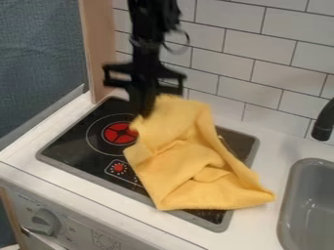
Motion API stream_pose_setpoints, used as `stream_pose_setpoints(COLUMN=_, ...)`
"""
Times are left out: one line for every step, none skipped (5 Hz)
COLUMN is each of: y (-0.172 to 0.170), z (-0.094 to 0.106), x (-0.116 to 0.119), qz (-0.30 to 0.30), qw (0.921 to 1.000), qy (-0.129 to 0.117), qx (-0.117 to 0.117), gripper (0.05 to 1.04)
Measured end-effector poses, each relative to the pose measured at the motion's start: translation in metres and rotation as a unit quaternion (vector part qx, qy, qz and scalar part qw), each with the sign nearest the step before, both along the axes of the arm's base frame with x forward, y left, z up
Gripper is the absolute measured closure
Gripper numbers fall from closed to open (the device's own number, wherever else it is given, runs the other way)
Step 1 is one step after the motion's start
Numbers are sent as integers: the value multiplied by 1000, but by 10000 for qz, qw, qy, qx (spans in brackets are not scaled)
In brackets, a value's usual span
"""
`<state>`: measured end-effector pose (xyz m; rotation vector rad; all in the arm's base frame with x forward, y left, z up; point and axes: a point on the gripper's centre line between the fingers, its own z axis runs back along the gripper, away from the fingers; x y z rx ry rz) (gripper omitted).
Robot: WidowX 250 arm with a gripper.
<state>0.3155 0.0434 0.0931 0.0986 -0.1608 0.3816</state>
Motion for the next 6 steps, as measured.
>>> stream_pose_setpoints(y=26, z=0, x=18, qz=156, qw=9998, qy=89, qx=-15, gripper=1033)
stream_pose_setpoints(y=39, z=-1, x=35, qz=17, qw=10000, qy=45, qx=66, gripper=1033)
stream_pose_setpoints(y=56, z=-11, x=49, qz=-213, qw=9996, qy=82, qx=141, gripper=1033)
stream_pose_setpoints(y=62, z=-26, x=60, qz=-598, qw=9980, qy=157, qx=149, gripper=1033)
stream_pose_setpoints(y=67, z=-44, x=73, qz=-842, qw=9961, qy=254, qx=72, gripper=1033)
stream_pose_setpoints(y=83, z=-52, x=75, qz=-725, qw=9969, qy=318, qx=-39, gripper=1010)
